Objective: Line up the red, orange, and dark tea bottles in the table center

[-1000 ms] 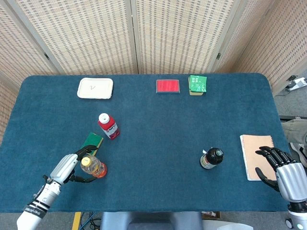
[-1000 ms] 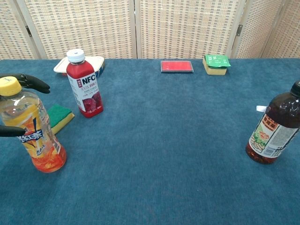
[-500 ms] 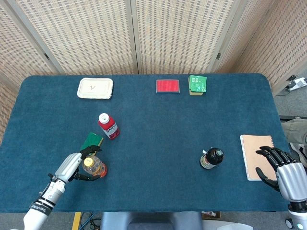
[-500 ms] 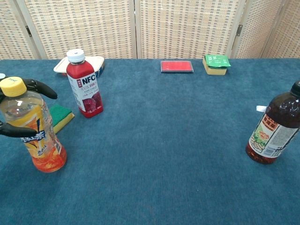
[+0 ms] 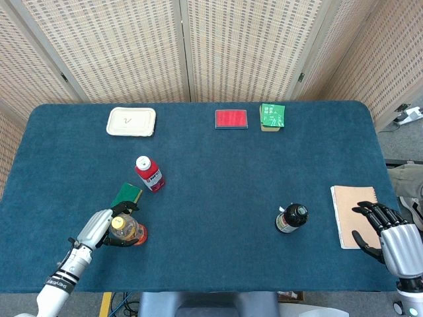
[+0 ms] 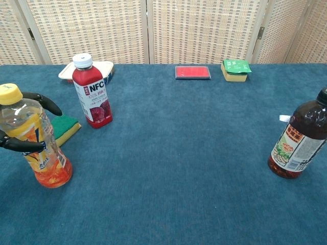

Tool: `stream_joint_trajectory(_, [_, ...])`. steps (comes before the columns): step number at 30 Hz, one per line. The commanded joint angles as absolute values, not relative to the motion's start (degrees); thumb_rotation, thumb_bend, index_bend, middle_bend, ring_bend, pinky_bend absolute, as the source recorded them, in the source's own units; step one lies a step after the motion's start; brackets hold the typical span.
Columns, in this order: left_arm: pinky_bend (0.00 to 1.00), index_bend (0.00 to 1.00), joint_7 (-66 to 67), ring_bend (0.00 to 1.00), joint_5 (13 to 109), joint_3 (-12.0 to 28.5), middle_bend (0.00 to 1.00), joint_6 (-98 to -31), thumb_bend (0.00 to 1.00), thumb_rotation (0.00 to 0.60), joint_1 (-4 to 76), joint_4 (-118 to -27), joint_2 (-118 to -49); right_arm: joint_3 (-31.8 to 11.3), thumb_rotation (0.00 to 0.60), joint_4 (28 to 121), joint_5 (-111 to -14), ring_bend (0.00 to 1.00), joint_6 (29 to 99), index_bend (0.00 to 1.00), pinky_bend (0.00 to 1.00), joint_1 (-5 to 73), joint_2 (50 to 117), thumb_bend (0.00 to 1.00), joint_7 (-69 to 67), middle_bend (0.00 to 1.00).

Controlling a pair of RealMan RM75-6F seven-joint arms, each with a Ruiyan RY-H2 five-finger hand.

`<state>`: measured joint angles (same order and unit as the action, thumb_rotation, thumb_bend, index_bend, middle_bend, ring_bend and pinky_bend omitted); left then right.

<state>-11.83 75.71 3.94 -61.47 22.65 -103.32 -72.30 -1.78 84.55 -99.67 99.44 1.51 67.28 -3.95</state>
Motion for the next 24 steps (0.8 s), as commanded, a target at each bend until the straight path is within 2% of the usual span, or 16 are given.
stream_joint_trajectory(1, [0.53, 0.33, -11.09, 0.35, 75.31, 4.03, 0.27, -61.85, 0.09, 0.600, 22.58, -102.92, -72.84, -1.79, 0.600, 84.55, -99.66, 0.29, 99.42, 0.35, 0.45, 1.51, 67.25, 0.27, -3.99, 0.30])
stream_joint_trajectory(5, [0.61, 0.41, -9.70, 0.44, 75.06, 4.28, 0.36, -63.05, 0.09, 0.600, 22.32, -102.26, -73.87, -1.78, 0.600, 84.57, -99.64, 0.29, 99.39, 0.35, 0.45, 1.51, 67.21, 0.27, -4.02, 0.30])
stream_joint_trajectory(11, [0.69, 0.50, -8.83, 0.51, 75.14, 5.01, 0.44, -65.18, 0.09, 0.600, 21.84, -101.79, -75.24, -1.77, 0.600, 84.58, -99.62, 0.29, 99.31, 0.35, 0.45, 1.52, 67.21, 0.27, -3.98, 0.30])
stream_joint_trajectory(24, [0.72, 0.55, -8.70, 0.54, 75.93, 7.81, 0.48, -66.79, 0.09, 0.600, 22.92, -104.32, -74.93, -1.68, 0.600, 84.54, -100.02, 0.29, 99.97, 0.35, 0.45, 1.31, 67.11, 0.27, -4.75, 0.30])
